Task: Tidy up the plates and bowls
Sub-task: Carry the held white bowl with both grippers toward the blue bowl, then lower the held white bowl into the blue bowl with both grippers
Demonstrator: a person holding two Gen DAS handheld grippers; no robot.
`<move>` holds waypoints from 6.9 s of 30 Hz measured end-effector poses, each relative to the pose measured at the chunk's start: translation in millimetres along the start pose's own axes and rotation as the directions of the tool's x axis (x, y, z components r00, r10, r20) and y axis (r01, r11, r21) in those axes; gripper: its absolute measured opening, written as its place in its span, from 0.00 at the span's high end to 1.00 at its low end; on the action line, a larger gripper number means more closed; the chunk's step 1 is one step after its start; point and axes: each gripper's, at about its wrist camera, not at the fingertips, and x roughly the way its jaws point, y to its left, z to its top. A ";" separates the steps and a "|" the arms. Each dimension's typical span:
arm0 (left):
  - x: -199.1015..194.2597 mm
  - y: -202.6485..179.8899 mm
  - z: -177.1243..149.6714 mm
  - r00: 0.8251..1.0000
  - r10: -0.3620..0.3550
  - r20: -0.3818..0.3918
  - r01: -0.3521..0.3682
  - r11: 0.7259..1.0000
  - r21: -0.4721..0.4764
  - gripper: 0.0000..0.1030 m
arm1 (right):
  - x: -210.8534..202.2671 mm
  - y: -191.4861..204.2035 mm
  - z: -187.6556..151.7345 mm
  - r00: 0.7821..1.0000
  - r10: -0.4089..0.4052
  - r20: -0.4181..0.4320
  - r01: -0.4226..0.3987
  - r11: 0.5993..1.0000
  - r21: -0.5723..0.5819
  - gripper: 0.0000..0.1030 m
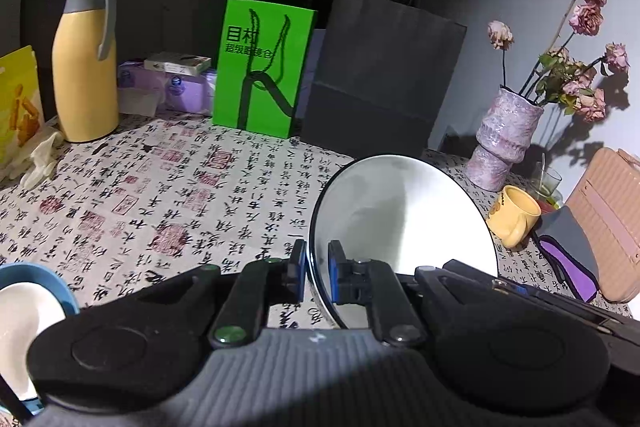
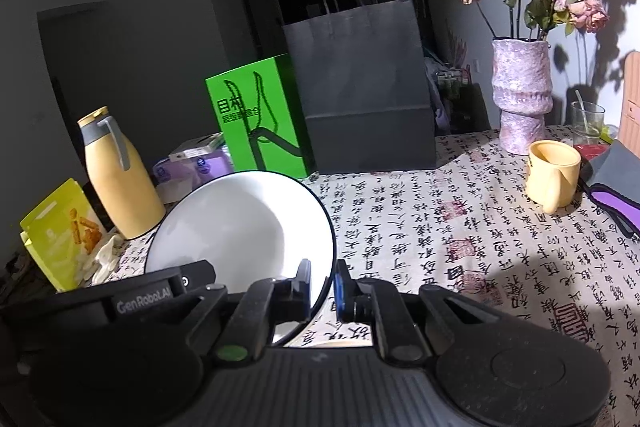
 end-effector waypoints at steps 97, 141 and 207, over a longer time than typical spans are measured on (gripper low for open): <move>-76.6 216.7 -25.9 0.980 0.201 0.005 -0.195 0.956 -0.219 0.89 | 34.7 194.3 -65.9 0.958 0.240 -0.154 -0.261 0.956 -0.134 0.89; -57.5 246.7 -50.6 0.959 0.251 -0.132 -0.273 0.944 -0.186 0.89 | 62.5 223.1 -93.0 0.944 0.199 -0.263 -0.257 0.944 -0.207 0.89; -55.2 266.6 -48.7 0.960 0.181 -0.214 -0.255 0.879 -0.403 0.89 | 75.0 217.3 -94.0 0.936 0.200 -0.290 -0.248 0.959 -0.139 0.92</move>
